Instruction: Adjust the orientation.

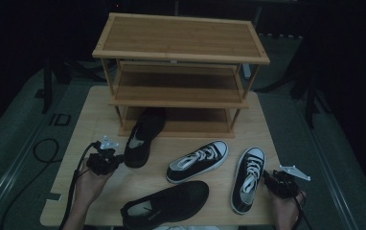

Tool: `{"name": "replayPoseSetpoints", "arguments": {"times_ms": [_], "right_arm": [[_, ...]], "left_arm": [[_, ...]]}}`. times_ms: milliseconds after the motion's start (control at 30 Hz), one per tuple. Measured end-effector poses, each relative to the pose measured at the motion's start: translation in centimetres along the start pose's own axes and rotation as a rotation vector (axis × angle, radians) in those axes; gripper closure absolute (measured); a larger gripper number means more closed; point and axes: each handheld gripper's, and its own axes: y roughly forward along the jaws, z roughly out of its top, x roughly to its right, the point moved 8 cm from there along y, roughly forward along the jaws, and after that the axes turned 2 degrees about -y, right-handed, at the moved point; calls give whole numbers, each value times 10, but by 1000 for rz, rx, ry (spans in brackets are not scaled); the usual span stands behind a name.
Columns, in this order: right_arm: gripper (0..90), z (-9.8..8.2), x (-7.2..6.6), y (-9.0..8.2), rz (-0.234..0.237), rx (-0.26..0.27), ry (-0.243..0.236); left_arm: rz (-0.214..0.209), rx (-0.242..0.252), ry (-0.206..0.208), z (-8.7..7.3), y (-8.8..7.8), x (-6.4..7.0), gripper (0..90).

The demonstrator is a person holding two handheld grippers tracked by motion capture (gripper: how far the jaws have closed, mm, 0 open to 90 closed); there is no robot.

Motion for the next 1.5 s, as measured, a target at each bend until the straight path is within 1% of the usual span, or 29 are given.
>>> {"name": "replayPoseSetpoints", "arguments": {"times_ms": [33, 67, 200, 233, 267, 300, 333, 467, 533, 667, 700, 867, 967, 1033, 1067, 1233, 1267, 1400, 1433, 1500], "right_arm": [[563, 0, 0, 0, 0, 0, 0], [563, 0, 0, 0, 0, 0, 1], [562, 0, 0, 0, -1, 0, 1], [563, 0, 0, 0, 0, -1, 1], [562, 0, 0, 0, -1, -1, 1], [562, 0, 0, 0, -1, -1, 1], [562, 0, 0, 0, -1, -1, 1], [562, 0, 0, 0, -1, -1, 0], [562, 0, 0, 0, -1, 0, 1], [562, 0, 0, 0, -1, 0, 0], [562, 0, 0, 0, -1, 0, 0], [562, 0, 0, 0, -1, -1, 1], [562, 0, 0, 0, -1, -1, 0], [562, 0, 0, 0, -1, 0, -1], [562, 0, 0, 0, -1, 0, 0], [563, 0, 0, 0, -1, -1, 1], [562, 0, 0, 0, -1, 0, 0], [562, 0, 0, 0, 0, 0, -1], [562, 0, 0, 0, -1, 0, -1], [562, 0, 0, 0, 0, 0, 0]], "left_arm": [[0, 0, 0, 0, 0, 0, 900], [-5, -16, 4, -5, 3, 2, 900], [-12, -33, 2, -11, 9, 5, 900], [-13, -48, 4, -14, 13, 6, 900], [-13, -48, 4, -14, 13, 6, 900], [-14, -63, 4, -18, 17, 6, 900], [-14, -63, 4, -18, 17, 6, 900], [-18, -88, 4, -24, 26, 8, 900], [-18, -88, 2, -24, 27, 8, 900], [-25, -82, -1, -19, 30, 12, 900], [-30, -84, 4, -18, 31, 12, 900], [-38, -84, 5, -17, 32, 15, 900], [-41, -74, 1, -13, 33, 17, 900], [-39, -63, -1, -9, 33, 17, 900], [-34, -53, -8, -5, 33, 17, 900], [-19, -43, -21, 3, 36, 14, 900], [-24, -43, -24, 5, 38, 13, 899], [-23, -37, -18, 11, 41, 16, 899], [-33, -30, -12, 17, 43, 19, 899], [-26, -32, 1, 22, 46, 20, 900]]}}
